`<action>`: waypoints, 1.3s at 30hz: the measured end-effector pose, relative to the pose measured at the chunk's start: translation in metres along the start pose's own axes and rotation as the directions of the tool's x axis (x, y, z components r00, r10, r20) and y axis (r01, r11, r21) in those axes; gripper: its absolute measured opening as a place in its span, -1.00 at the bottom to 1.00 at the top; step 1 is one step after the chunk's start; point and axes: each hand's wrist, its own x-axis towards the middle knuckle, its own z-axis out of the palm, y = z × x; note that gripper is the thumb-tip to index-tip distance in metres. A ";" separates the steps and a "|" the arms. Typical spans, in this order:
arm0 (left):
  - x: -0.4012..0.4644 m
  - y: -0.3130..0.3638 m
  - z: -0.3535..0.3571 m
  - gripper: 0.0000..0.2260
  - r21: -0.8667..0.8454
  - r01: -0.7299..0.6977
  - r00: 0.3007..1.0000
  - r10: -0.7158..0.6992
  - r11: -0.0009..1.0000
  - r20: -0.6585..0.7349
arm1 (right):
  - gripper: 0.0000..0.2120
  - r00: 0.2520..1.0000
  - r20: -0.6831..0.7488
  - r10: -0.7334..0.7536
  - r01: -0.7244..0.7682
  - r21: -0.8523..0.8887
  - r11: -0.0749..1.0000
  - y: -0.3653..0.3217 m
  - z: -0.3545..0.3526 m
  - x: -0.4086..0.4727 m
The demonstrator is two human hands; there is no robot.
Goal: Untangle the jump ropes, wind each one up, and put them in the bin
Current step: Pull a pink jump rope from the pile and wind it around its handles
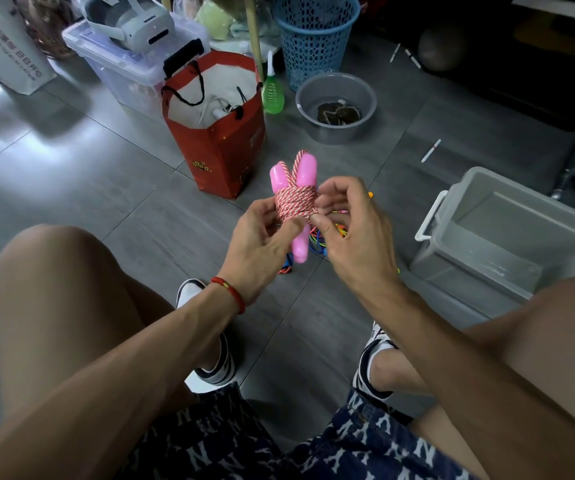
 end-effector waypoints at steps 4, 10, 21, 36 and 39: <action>0.000 -0.003 0.006 -0.58 0.008 0.024 0.997 -0.023 1.000 -0.068 | -0.73 0.982 -0.100 0.159 -0.150 0.093 0.984 0.004 0.004 -0.002; 0.001 -0.002 0.016 -0.71 0.005 -0.005 0.986 0.005 1.000 -0.164 | -0.77 0.939 -0.187 0.289 -0.249 0.210 0.945 0.003 0.009 -0.002; 0.001 0.000 0.025 -0.72 -0.126 -0.016 0.980 -0.009 0.992 -0.197 | -0.74 0.897 -0.228 0.379 -0.269 0.400 0.876 -0.008 0.022 -0.004; 0.008 0.010 0.010 -0.71 -0.304 0.101 0.989 -0.128 0.947 -0.069 | -0.90 0.981 -0.167 0.096 -0.083 0.083 0.993 -0.008 0.010 0.003; 0.008 0.013 0.014 -0.72 -0.315 0.112 0.987 -0.144 0.943 -0.078 | -0.90 0.975 -0.162 0.154 -0.116 0.220 0.969 -0.007 0.006 0.006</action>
